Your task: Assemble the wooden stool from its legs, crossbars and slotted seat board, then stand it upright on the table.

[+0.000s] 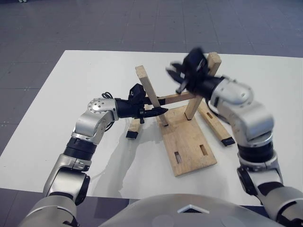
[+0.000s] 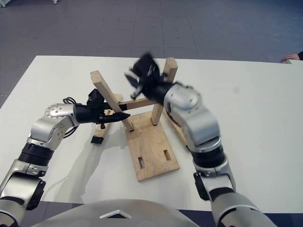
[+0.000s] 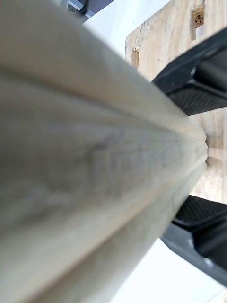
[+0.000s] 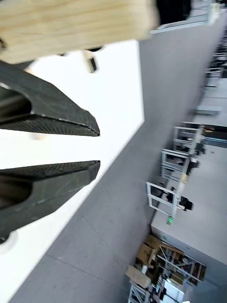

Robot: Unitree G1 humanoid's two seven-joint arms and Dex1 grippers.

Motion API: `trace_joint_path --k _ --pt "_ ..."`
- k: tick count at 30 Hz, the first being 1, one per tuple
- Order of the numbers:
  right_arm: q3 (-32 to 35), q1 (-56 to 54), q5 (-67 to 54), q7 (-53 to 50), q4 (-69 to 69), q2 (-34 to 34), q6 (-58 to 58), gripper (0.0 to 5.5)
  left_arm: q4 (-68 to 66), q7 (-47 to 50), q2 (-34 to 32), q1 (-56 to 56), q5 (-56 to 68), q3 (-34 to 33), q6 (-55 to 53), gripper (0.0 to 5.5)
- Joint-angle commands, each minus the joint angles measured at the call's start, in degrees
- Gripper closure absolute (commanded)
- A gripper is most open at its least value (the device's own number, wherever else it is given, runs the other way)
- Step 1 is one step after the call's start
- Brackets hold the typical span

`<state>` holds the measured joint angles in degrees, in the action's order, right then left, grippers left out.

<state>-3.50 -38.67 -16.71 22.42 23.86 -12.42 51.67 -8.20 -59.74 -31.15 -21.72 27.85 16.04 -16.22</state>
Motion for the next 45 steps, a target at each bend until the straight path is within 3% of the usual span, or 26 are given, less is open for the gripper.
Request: trace_joint_path --k 1,3,5,8,14,16,20,22,24,25,30,32,34,39,45 --pt "24.4 -18.0 -15.2 -7.1 -1.8 1.8 9.5 4.59 -6.7 3.8 -1.7 5.1 -14.7 8.8 -0.1 3.45" --pt "28.4 -20.8 -15.1 -10.2 -2.4 -1.8 9.8 4.59 -7.5 3.5 -2.5 5.2 -15.7 9.8 1.1 3.45" --pt "26.6 -18.6 -8.8 -11.8 -3.2 -8.3 7.1 4.59 -7.7 3.2 -3.0 5.6 -15.4 10.1 1.6 3.45" --pt "21.5 -7.0 0.2 -11.6 -7.1 -15.4 1.8 4.59 -7.8 3.0 -3.5 5.8 -14.8 10.1 1.6 3.45" --pt "14.9 13.4 11.3 -10.5 -27.5 -20.1 -10.7 4.59 -7.4 3.1 -3.6 6.0 -14.0 10.0 1.4 3.45" --pt "11.0 15.1 13.3 -10.2 -28.4 -19.1 -11.4 4.59 -7.3 3.2 -3.5 6.1 -13.9 9.9 1.3 3.45" --pt "-10.1 13.2 1.6 2.2 -0.5 -11.1 3.1 4.59 -7.0 3.2 -3.5 6.0 -13.7 10.0 1.0 3.45" --pt "-9.2 8.3 -15.8 7.2 12.1 -4.6 11.5 4.59 -6.8 3.4 -3.3 5.9 -13.5 10.0 0.7 3.45" --pt "0.1 5.1 -31.8 9.2 13.5 -0.7 15.9 4.59 -6.6 3.5 -3.4 5.9 -13.1 10.1 0.6 3.45" --pt "2.6 5.1 -32.5 10.1 12.4 -1.6 17.1 4.59 -6.5 3.5 -3.4 5.9 -12.9 10.2 0.7 3.45" --pt "3.4 9.1 -22.3 8.3 5.5 -9.4 16.6 4.59 -6.1 3.4 -4.0 6.6 -12.7 10.4 0.8 3.45" --pt "-1.9 10.4 -6.1 4.4 -4.2 -19.4 7.0 4.59 -6.0 3.0 -4.5 6.6 -12.8 10.7 1.2 3.45" --pt "-3.3 10.6 2.2 2.0 -11.2 -24.1 0.7 4.59 -6.3 2.5 -4.8 6.2 -12.9 11.1 1.6 3.45" --pt "-0.8 10.5 2.2 2.1 -13.5 -21.6 -1.6 4.59 -9.5 -1.6 -5.0 1.8 -12.7 11.5 5.6 3.45" --pt "-0.1 10.1 2.6 2.6 -14.9 -21.9 -2.7 4.59 -25.6 -6.7 -1.6 -10.2 -11.9 9.7 14.2 3.45"
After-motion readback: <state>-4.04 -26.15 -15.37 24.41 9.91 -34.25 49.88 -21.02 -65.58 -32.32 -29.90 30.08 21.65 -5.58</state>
